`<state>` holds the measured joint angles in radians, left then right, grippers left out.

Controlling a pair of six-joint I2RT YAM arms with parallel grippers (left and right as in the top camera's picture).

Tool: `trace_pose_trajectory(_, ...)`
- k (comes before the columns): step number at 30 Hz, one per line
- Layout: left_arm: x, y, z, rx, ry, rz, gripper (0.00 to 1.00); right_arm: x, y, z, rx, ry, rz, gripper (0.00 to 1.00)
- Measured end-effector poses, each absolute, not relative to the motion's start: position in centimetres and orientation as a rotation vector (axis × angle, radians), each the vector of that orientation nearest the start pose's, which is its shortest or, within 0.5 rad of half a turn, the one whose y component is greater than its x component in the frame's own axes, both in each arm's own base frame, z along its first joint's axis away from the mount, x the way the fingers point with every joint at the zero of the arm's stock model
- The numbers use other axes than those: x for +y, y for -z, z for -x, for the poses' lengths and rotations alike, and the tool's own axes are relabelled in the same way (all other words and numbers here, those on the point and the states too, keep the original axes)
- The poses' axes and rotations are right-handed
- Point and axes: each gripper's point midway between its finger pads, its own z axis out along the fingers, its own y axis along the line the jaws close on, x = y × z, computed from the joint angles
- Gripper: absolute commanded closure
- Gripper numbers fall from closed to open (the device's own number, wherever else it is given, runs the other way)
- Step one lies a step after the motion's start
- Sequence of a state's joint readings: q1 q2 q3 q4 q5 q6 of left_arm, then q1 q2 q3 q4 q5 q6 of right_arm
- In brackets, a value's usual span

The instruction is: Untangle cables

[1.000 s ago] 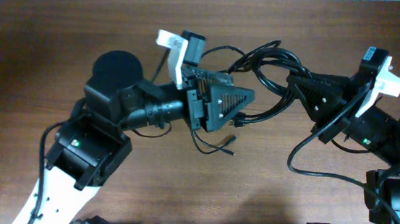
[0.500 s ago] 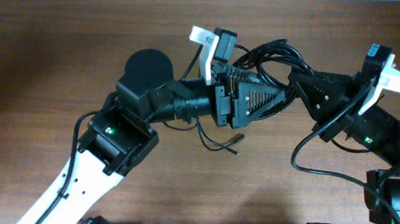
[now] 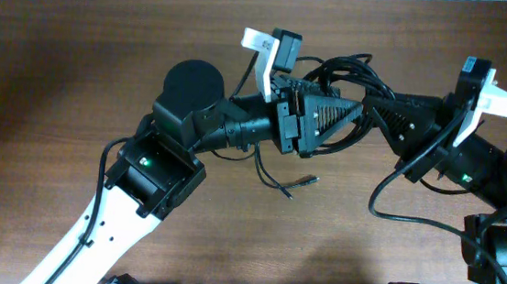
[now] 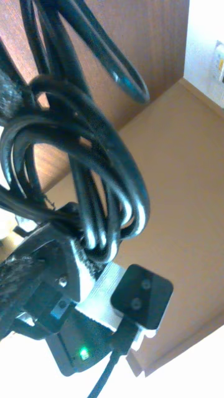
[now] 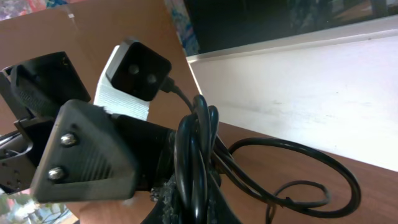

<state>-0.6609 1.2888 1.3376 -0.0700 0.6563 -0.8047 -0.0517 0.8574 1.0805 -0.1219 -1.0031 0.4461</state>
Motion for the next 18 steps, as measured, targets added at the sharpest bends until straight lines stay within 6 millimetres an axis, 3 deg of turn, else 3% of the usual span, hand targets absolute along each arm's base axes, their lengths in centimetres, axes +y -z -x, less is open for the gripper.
trace_pose_trajectory(3, -32.7, -43.3, -25.5, 1.804, 1.579, -0.435, 0.84, 13.4, -44.3, -24.4, 1.537, -1.046, 0.483, 0.96)
trace_pose_trajectory(6, -32.7, -43.0, -25.9, 1.817, 1.570, -0.412, 1.00, 13.4, -44.4, -24.3, 1.535, -1.049, 0.488, 0.96)
trace_pose_trajectory(9, -32.7, -42.9, -26.1, 1.818, 1.563, -0.408, 1.00, 13.4, -44.4, -24.3, 1.534, -1.051, 0.489, 0.94)
trace_pose_trajectory(10, -32.7, -42.9, -26.1, 1.818, 1.563, -0.407, 1.00, 13.4, -44.4, -24.3, 1.534, -1.051, 0.489, 0.84)
trace_pose_trajectory(11, -32.7, -42.9, -26.1, 1.818, 1.563, -0.408, 1.00, 13.4, -44.4, -24.3, 1.534, -1.051, 0.489, 0.82)
trace_pose_trajectory(16, -32.7, -42.8, -26.2, 1.812, 1.550, -0.418, 1.00, 13.5, -44.4, -24.2, 1.528, -1.045, 0.503, 0.83)
trace_pose_trajectory(18, -32.5, -42.7, -26.4, 1.814, 1.540, -0.417, 1.00, 13.5, -44.4, -24.2, 1.526, -1.041, 0.506, 0.92)
